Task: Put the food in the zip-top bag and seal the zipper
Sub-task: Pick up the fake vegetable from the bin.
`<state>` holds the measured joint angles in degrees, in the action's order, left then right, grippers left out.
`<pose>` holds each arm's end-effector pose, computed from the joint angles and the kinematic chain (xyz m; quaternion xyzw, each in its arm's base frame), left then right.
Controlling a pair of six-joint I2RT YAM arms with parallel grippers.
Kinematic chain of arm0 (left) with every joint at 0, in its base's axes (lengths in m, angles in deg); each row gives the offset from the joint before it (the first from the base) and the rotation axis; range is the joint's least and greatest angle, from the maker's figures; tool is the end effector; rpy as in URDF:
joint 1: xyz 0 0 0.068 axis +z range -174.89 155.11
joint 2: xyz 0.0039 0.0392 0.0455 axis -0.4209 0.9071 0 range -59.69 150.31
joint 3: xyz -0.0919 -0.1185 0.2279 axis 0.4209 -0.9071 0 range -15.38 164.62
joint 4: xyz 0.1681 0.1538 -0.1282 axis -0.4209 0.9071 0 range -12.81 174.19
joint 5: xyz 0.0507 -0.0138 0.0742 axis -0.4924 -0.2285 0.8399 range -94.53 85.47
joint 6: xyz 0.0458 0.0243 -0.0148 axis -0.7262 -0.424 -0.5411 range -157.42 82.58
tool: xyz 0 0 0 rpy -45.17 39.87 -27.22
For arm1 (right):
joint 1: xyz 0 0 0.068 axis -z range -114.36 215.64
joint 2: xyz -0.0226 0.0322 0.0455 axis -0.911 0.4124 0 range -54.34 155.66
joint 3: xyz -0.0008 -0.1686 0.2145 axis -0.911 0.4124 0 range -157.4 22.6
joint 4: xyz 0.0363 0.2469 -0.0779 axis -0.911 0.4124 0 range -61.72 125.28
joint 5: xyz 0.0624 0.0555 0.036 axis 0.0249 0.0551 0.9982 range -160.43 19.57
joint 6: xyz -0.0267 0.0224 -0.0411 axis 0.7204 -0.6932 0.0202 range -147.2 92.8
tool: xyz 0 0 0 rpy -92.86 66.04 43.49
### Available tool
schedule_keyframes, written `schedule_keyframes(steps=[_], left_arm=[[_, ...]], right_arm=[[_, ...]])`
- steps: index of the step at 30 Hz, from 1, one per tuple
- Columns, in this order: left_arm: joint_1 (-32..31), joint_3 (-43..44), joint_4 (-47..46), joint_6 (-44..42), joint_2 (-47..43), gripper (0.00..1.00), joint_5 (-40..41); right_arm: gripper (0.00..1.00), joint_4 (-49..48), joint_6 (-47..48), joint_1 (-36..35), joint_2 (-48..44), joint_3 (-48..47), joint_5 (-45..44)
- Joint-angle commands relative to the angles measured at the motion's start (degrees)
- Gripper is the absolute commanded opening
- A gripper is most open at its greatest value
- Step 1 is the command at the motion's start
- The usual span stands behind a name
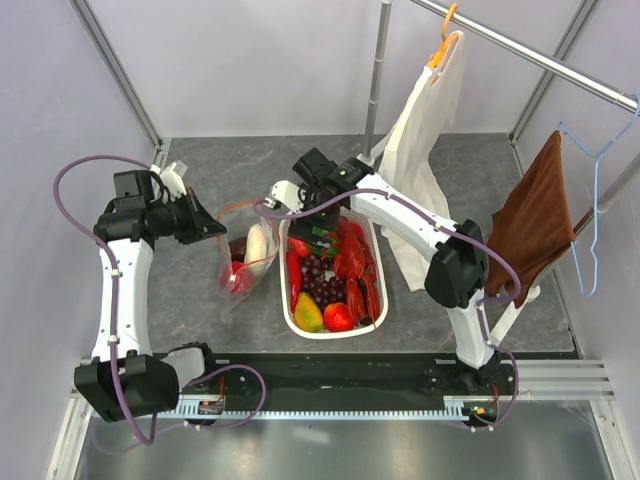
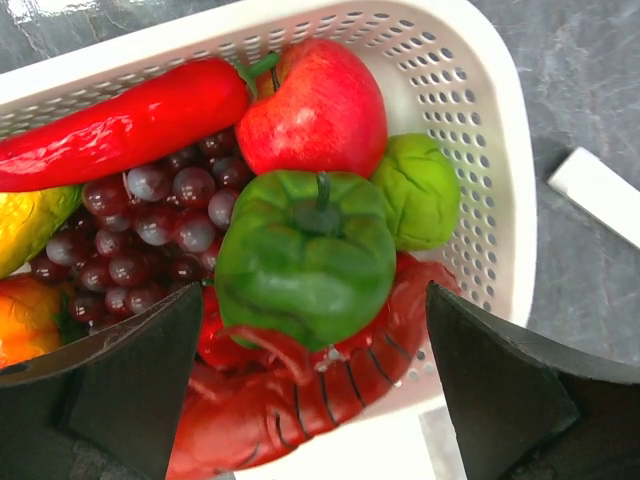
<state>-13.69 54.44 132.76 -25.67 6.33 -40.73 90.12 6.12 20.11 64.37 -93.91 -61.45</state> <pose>0.2167 0.0215 0.3501 -0.0789 0.9004 -0.2951 0.3098 0.3056 0.3191 0.2975 -0.6306 0.7392 0.0996 0.2145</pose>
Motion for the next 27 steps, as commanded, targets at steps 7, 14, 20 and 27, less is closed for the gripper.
schedule_keyframes(steps=[7, 14, 20, 27], left_arm=[[0.8, 2.1, -1.1, 1.5, 0.3, 0.02, -1.5], [1.0, 2.0, -1.1, 1.6, 0.7, 0.02, -1.5], [1.1, 1.5, -1.3, 1.5, 0.5, 0.02, -1.8], [1.2, 1.5, -1.3, 1.6, 0.6, 0.02, -2.1]], right_arm=[[0.98, 2.0, -2.0, -1.0, 2.9, -2.9, 4.5], [0.91, 1.3, -3.6, -2.0, 3.0, -1.6, 6.0], [0.96, -1.2, -4.1, -2.6, 1.8, -1.5, 3.9], [0.93, -0.1, -2.0, -4.5, 1.7, 0.4, 2.5]])
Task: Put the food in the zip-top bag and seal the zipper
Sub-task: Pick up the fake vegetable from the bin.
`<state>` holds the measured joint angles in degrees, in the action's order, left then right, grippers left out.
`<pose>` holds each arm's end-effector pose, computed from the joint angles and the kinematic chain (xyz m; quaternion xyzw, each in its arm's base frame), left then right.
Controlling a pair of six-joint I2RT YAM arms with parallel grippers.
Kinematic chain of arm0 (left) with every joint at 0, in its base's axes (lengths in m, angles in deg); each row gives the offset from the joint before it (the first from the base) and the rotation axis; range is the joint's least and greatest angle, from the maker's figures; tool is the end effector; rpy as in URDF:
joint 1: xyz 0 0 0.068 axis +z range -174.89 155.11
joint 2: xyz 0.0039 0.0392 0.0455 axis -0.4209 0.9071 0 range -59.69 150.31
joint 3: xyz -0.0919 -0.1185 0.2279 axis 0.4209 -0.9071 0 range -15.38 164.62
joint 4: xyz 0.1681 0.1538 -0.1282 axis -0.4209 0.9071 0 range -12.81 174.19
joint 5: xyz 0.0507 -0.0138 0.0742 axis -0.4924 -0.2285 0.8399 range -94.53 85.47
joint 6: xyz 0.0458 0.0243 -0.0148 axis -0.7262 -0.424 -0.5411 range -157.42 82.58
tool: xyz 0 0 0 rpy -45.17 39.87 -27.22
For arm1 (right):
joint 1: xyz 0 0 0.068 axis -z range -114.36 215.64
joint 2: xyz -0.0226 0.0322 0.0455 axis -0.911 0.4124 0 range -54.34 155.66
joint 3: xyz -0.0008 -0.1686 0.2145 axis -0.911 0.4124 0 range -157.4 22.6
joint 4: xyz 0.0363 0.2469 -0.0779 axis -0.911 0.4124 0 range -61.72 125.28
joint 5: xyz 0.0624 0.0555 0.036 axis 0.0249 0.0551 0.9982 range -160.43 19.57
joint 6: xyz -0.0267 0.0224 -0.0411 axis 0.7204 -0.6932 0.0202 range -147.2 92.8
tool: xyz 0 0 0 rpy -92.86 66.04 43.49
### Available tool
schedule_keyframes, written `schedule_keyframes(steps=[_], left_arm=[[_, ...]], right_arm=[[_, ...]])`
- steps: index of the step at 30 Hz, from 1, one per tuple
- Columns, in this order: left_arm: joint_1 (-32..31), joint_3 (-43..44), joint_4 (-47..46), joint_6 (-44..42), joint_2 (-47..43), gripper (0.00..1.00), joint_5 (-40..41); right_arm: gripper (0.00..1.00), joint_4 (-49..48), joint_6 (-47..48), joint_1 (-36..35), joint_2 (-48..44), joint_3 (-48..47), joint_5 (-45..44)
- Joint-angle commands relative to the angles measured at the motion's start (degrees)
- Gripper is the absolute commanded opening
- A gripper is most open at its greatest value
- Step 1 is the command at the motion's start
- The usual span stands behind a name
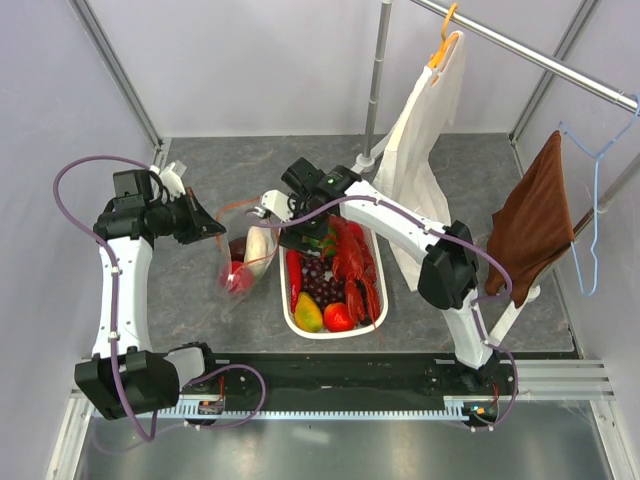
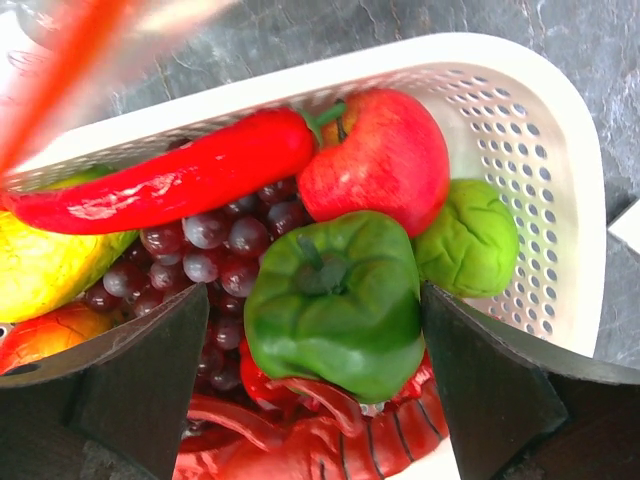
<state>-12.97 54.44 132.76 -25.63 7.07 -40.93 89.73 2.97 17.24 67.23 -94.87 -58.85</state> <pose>0.2193 0.0247 0.3476 -0.0866 0.9010 -0.2955 0.3055 0.2948 0.3427 0.2817 -0.6322 0.7391 0.1307 0.1924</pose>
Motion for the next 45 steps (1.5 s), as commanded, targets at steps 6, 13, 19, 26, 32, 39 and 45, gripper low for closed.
schedule_keyframes(steps=[6, 13, 19, 26, 32, 39, 45], left_arm=[[0.5, 1.5, -1.3, 1.6, -0.1, 0.02, -2.1], [0.6, 1.5, -1.3, 1.6, -0.1, 0.02, -2.1], [0.6, 1.5, -1.3, 1.6, -0.1, 0.02, -2.1], [0.6, 1.5, -1.3, 1.7, 0.0, 0.02, -2.4], [0.6, 1.5, -1.3, 1.7, 0.1, 0.02, -2.4], [0.6, 1.3, -1.4, 1.7, -0.1, 0.02, -2.4], [0.6, 1.3, -1.3, 1.7, -0.1, 0.02, -2.5]], right_arm=[[0.98, 0.2, 5.8, -2.1, -1.8, 4.6, -2.0], [0.98, -0.7, 9.2, -2.1, -2.3, 5.9, -2.6], [0.88, -2.2, 9.1, -2.1, -3.1, 5.5, -1.6], [0.76, -5.8, 5.5, -2.1, -6.4, 5.0, 1.3], [0.66, -7.7, 2.4, -1.8, -7.4, 4.8, 2.4], [0.65, -12.6, -8.0, 0.2, -9.2, 3.6, 9.5], [0.65, -19.4, -19.4, 3.0, -11.6, 4.3, 15.9]])
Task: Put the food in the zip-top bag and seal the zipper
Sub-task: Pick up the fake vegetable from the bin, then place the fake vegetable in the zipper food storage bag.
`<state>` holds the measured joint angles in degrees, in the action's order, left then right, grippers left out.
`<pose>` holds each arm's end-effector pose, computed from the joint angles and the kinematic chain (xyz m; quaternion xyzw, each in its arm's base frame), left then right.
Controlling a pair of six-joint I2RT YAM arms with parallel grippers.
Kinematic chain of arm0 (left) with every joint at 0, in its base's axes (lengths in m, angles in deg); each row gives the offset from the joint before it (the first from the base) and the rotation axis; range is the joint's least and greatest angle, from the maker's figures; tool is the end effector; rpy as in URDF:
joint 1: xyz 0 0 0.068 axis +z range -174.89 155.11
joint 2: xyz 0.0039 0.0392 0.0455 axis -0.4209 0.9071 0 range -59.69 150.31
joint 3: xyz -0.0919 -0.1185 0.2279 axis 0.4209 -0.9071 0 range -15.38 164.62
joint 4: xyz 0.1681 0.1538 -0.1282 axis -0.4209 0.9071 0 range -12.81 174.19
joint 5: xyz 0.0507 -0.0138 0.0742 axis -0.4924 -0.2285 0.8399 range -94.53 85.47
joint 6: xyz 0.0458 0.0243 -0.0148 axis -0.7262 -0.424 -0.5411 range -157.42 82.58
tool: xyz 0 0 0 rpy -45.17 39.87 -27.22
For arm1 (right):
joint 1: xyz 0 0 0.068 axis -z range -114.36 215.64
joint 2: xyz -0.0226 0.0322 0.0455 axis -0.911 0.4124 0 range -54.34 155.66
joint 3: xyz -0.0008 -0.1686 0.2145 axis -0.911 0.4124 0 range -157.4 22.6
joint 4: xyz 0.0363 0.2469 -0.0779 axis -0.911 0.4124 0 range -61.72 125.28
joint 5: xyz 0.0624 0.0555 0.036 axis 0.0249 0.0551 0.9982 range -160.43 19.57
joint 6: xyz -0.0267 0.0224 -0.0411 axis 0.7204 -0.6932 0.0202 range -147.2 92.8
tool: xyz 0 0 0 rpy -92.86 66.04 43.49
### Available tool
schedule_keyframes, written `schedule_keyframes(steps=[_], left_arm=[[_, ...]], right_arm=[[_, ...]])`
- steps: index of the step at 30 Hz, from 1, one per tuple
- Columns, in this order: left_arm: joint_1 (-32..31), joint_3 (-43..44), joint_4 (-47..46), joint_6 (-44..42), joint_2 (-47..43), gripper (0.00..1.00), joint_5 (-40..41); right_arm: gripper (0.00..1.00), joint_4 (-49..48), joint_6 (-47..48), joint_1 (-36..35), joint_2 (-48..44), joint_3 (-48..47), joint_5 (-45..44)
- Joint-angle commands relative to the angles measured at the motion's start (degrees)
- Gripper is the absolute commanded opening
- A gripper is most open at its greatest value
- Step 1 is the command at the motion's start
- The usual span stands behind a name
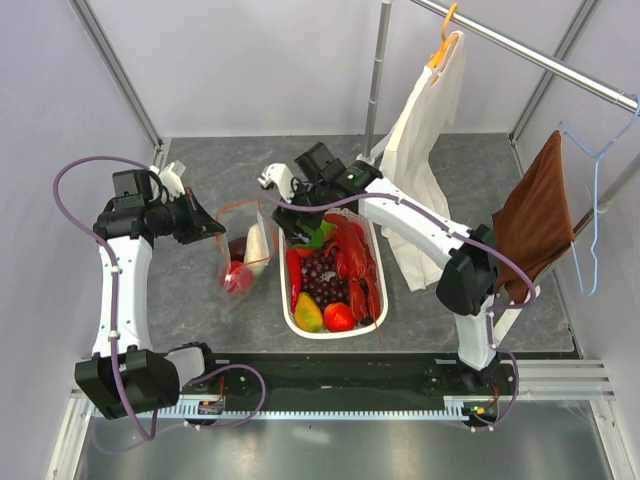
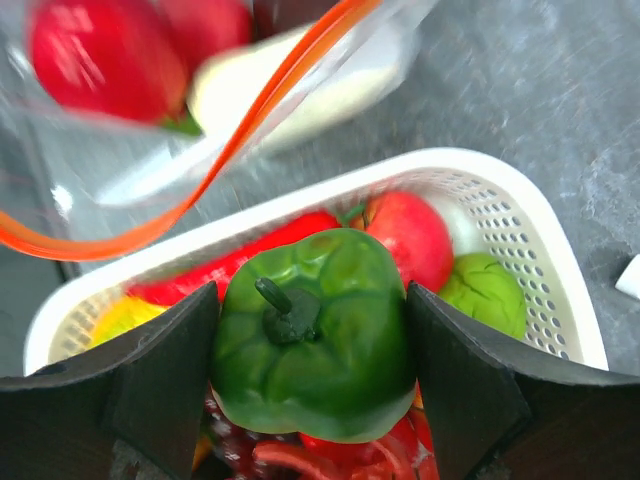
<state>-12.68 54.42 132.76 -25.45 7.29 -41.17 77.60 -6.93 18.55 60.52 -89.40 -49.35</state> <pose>0.2201 0.0259 0.3468 -0.0902 0.9007 -0.2973 0.3037 0.2933 0.3342 0.3161 -0.5651 0.7411 0.2422 0.2698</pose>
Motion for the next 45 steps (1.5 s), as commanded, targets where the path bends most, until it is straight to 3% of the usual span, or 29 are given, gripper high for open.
schedule_keyframes(steps=[1, 10, 15, 20, 29, 35, 38, 40, 45], left_arm=[[0.4, 1.4, -1.3, 1.6, -0.2, 0.02, -2.3], [0.4, 1.0, -1.5, 1.6, 0.0, 0.02, -2.4], [0.4, 0.6, -1.9, 1.7, 0.2, 0.02, -2.6], [0.4, 0.9, -1.9, 1.7, 0.3, 0.02, -3.1], [1.0, 1.2, -1.8, 1.8, 1.0, 0.02, -7.4], [2.3, 1.6, -1.3, 1.8, 1.4, 0.02, -11.9], [3.0, 1.4, -1.3, 1.9, 1.6, 0.02, -13.7], [3.2, 1.3, -1.3, 2.0, 1.6, 0.02, -13.9], [3.9, 1.1, -1.1, 1.7, 1.5, 0.02, -13.6]], right_arm=[[0.65, -8.2, -11.4, 2.4, -6.1, -0.8, 7.3], [0.59, -14.5, -22.2, 5.6, -13.1, 3.2, 12.0], [0.58, -27.4, -32.7, 5.3, -12.3, 1.9, 17.4], [0.61, -33.2, -33.8, 2.5, -7.8, -3.7, 19.9], [0.62, -42.3, -30.1, -4.1, -4.7, 0.6, 18.0], [0.70, -45.7, -19.2, -5.2, -4.8, 7.0, 11.5], [0.83, -45.7, -13.1, -5.2, -4.0, 7.7, 10.5], [0.98, -45.6, -12.1, -5.3, -3.7, 7.9, 9.8], [0.98, -44.5, -14.3, -5.3, -5.8, 6.9, 8.7]])
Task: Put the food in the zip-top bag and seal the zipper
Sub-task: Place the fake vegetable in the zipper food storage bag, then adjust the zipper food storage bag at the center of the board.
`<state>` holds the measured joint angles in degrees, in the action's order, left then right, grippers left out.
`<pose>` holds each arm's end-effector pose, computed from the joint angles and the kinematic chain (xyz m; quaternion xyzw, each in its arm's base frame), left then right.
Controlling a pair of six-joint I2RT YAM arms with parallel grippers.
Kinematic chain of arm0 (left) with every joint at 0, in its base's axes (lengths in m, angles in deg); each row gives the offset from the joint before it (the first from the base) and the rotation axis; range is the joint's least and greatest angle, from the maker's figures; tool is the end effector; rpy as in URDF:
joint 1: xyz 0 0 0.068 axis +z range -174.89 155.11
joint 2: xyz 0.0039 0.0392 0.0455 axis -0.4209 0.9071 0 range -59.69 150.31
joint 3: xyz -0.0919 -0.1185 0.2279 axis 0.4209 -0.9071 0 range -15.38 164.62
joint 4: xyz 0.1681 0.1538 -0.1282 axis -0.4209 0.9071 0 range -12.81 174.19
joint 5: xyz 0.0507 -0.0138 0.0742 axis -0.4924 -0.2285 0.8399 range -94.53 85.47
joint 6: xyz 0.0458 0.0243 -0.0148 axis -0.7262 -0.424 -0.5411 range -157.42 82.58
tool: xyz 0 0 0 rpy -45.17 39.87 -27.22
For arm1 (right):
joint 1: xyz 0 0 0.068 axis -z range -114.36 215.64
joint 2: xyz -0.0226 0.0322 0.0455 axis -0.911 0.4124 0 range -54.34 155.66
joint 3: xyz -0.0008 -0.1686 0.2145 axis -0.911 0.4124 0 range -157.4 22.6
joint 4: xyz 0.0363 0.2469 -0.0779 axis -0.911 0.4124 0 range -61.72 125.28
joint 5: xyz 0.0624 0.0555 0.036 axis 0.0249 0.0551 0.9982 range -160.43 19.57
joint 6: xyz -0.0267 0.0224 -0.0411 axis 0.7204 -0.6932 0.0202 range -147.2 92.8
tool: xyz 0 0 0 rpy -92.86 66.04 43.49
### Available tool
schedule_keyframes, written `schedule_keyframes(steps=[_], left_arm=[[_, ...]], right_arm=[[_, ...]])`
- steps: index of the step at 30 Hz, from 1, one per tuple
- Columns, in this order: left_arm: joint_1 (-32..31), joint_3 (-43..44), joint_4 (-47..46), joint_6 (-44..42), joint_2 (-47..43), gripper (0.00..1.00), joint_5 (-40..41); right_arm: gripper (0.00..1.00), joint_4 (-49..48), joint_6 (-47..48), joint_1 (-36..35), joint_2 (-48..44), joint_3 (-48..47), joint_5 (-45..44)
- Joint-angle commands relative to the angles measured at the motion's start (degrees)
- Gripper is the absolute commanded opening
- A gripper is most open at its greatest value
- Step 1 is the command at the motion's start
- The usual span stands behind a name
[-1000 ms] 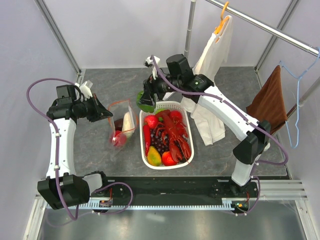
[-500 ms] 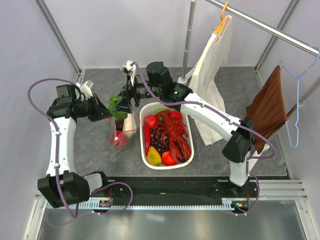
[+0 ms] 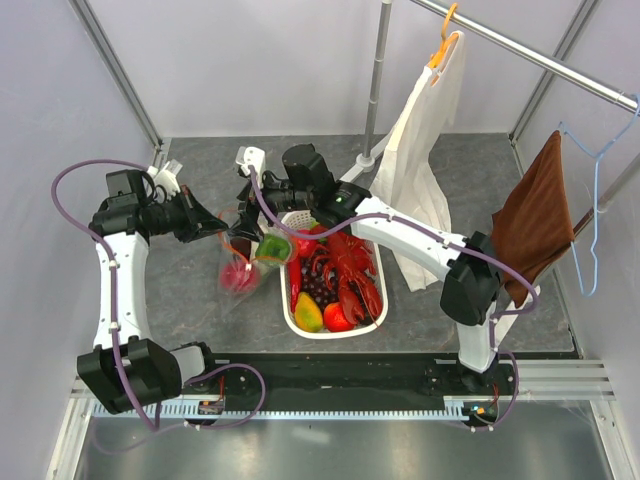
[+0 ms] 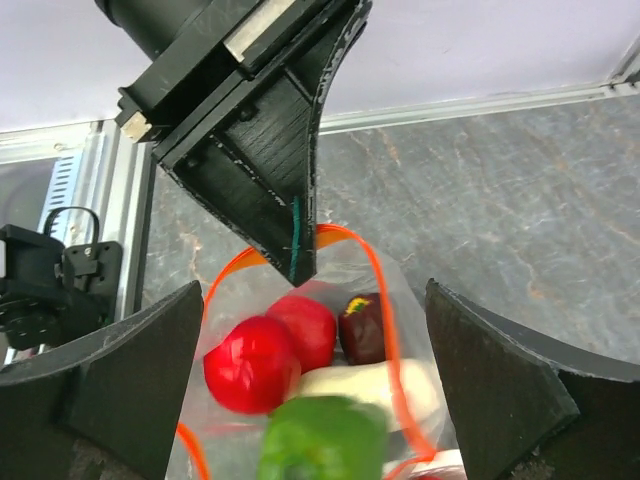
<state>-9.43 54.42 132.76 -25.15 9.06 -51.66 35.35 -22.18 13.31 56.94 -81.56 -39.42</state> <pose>0.2240 0.0349 0.3440 -0.0909 0.8768 -0.3729 0.2897 0.2713 0.3813 0.3631 -0.5089 0.5883 0.4307 0.4576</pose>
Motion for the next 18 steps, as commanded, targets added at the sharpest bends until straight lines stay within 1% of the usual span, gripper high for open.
schedule_keyframes(steps=[1, 4, 6, 8, 9, 10, 12, 14, 18], left_arm=[[0.6, 1.0, -1.2, 1.4, -0.3, 0.02, -2.8], [0.7, 1.0, -1.1, 1.3, -0.4, 0.02, -2.4], [0.7, 1.0, -1.1, 1.3, -0.4, 0.02, -2.3], [0.7, 1.0, -1.1, 1.3, -0.5, 0.02, -2.3], [0.8, 1.0, -1.1, 1.3, -0.5, 0.02, -2.3], [0.9, 0.9, -1.2, 1.3, -0.5, 0.02, -2.3], [0.8, 1.0, -1.1, 1.4, -0.5, 0.02, -2.3], [0.8, 1.0, -1.2, 1.4, -0.5, 0.02, -2.2], [0.8, 1.0, -1.3, 1.4, -0.5, 0.02, -2.2]], right_arm=[[0.98, -1.9, 0.3, 0.0, -3.5, -1.0, -1.4], [0.98, 1.0, -2.4, 0.0, -7.3, 0.5, -4.4], [0.98, 4.0, -3.6, 0.5, -9.1, 3.8, -6.2], [0.98, 6.3, -7.2, 0.7, -11.8, 7.1, -11.9], [0.97, 9.7, -8.0, 0.6, -12.4, 7.6, -14.1], [0.96, 11.5, -9.1, 0.7, -13.1, 8.0, -18.7], [0.92, 16.0, -9.9, 0.7, -13.4, 8.5, -22.4], [0.89, 17.9, -10.5, 0.7, -13.8, 9.6, -24.2], [0.84, 18.7, -12.8, 0.7, -13.6, 12.9, -23.7]])
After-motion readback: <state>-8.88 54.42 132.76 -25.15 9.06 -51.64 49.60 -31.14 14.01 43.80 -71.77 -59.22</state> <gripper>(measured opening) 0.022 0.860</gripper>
